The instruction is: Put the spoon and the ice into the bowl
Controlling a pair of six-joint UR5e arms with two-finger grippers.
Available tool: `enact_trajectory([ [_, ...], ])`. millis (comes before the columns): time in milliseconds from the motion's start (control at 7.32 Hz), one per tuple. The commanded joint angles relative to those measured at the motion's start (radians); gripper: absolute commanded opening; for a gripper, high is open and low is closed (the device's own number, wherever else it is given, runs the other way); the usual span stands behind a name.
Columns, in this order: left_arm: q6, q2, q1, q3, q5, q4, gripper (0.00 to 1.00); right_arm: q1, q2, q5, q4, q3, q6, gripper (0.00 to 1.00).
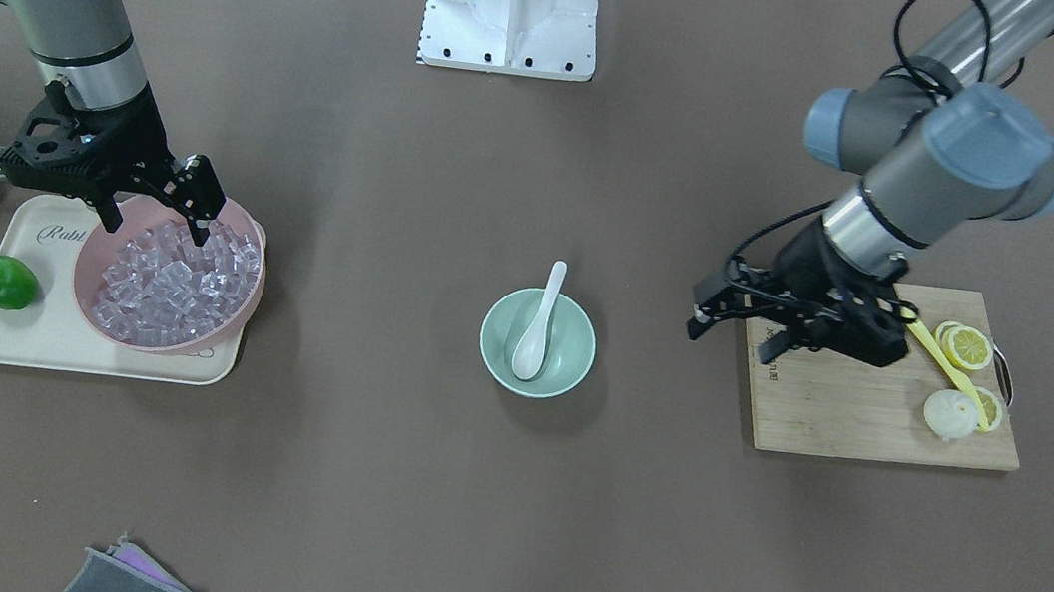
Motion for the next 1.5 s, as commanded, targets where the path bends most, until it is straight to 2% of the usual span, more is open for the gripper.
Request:
enact_trajectory([
  [0,0.346,0.120,-0.205,-0.011,-0.158,0.095,0.99,-0.046,0.000,-0.045,0.000,-0.012,-0.017,0.98],
  [137,0.528,0.170,-0.278,-0.004,-0.161,0.152,0.99,-0.050,0.005,-0.047,0.001,-0.026,-0.038,0.98],
  [273,0.750,0.177,-0.351,-0.007,-0.170,0.310,0.99,-0.049,0.006,-0.047,0.001,-0.032,-0.099,0.97],
  [410,0.913,0.181,-0.397,-0.011,-0.171,0.414,0.99,-0.047,0.006,-0.047,0.001,-0.033,-0.129,0.92],
  [683,0.933,0.204,-0.417,-0.010,-0.168,0.415,0.99,-0.049,0.008,-0.080,0.010,-0.050,-0.185,0.77],
  [1093,0.935,0.206,-0.419,-0.011,-0.164,0.415,0.99,-0.037,0.075,-0.087,0.015,-0.131,-0.222,0.70],
  [1366,0.933,0.208,-0.417,-0.008,-0.169,0.415,0.99,-0.032,0.071,-0.098,0.017,-0.133,-0.255,0.66],
])
